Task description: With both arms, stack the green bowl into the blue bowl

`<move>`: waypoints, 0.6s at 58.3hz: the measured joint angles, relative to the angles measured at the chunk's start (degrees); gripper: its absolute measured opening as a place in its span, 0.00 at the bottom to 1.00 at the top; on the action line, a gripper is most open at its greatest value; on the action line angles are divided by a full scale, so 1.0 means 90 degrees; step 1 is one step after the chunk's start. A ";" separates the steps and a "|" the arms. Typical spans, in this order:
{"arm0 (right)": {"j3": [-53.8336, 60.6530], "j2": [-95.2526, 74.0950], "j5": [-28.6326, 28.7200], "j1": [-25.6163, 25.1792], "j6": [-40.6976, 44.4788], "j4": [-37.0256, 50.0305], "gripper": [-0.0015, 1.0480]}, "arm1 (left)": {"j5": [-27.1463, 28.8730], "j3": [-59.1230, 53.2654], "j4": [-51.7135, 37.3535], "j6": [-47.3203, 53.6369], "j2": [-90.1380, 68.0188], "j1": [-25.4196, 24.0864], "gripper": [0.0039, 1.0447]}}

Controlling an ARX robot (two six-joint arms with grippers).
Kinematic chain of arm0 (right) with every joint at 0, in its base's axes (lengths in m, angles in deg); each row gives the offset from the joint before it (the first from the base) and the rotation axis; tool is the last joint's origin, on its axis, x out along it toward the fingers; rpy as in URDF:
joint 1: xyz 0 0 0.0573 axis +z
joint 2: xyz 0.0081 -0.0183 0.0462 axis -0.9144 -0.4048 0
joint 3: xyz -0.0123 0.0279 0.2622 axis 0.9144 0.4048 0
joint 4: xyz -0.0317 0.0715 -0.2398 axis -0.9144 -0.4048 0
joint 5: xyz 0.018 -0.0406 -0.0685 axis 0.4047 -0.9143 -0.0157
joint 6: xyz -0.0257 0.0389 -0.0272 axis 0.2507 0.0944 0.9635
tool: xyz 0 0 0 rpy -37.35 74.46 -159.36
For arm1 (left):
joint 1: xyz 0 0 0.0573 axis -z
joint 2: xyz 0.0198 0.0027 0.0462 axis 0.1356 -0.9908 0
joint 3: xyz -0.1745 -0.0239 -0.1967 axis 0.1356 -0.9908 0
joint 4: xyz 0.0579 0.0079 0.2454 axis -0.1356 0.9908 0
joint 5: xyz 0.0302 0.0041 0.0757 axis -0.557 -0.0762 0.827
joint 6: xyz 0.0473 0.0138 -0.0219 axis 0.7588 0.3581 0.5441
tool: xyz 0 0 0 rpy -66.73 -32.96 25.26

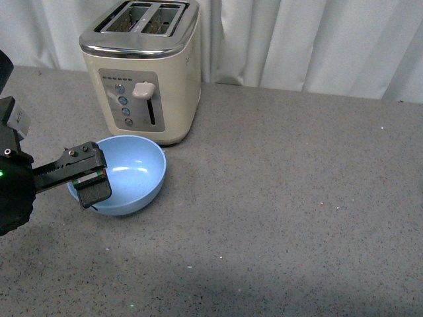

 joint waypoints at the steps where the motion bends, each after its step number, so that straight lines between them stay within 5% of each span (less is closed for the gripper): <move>1: 0.0000 0.0000 0.0000 0.0000 0.0002 0.0000 0.91 | 0.0000 0.0010 0.0005 0.0000 -0.0010 0.0005 0.94; 35: -0.0002 0.0000 0.0000 0.0000 0.0000 0.0000 0.91 | 0.0199 0.0780 0.0080 0.0364 -0.0784 -0.0114 0.94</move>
